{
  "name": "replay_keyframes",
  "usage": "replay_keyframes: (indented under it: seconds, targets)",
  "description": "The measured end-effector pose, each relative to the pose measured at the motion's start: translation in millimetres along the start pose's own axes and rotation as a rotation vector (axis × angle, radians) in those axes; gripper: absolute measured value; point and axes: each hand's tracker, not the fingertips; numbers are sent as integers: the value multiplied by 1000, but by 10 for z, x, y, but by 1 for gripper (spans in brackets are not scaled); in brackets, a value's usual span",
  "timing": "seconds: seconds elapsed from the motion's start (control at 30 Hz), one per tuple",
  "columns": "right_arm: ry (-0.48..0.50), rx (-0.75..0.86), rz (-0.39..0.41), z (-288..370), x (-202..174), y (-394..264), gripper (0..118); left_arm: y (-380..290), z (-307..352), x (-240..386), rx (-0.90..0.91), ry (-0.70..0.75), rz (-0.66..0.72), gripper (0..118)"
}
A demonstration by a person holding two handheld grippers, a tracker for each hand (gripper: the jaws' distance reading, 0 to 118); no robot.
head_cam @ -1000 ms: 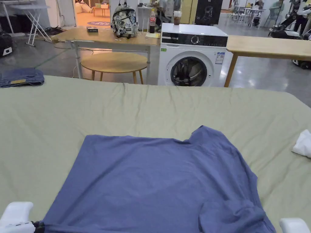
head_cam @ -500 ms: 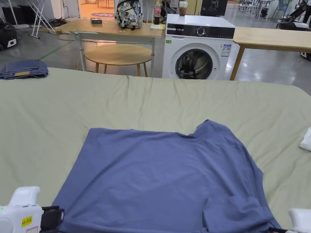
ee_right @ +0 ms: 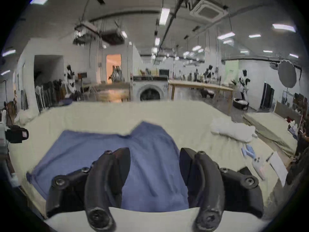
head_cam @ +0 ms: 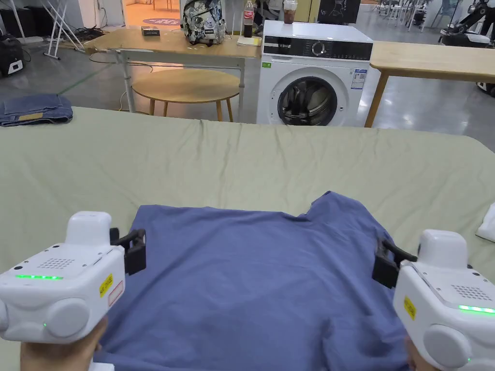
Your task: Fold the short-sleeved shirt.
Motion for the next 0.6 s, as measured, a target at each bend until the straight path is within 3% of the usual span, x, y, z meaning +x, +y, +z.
replay_keyframes:
  seconds: [0.07,0.13,0.17,0.4,0.6]
  targets:
    - [14,35,-4,-4,-136,52,45,66,8,113,42,26,-20,17]
    - [8,57,4,-30,-267,89,7,96,-21,149,53,18,-15,5]
    - [11,70,2,-33,-304,94,0,105,-26,175,55,21,-18,0]
    - [24,86,4,-46,-473,108,0,112,-78,181,30,47,-31,0]
    - [24,26,15,-72,-488,71,0,64,-93,-99,-171,35,-12,0]
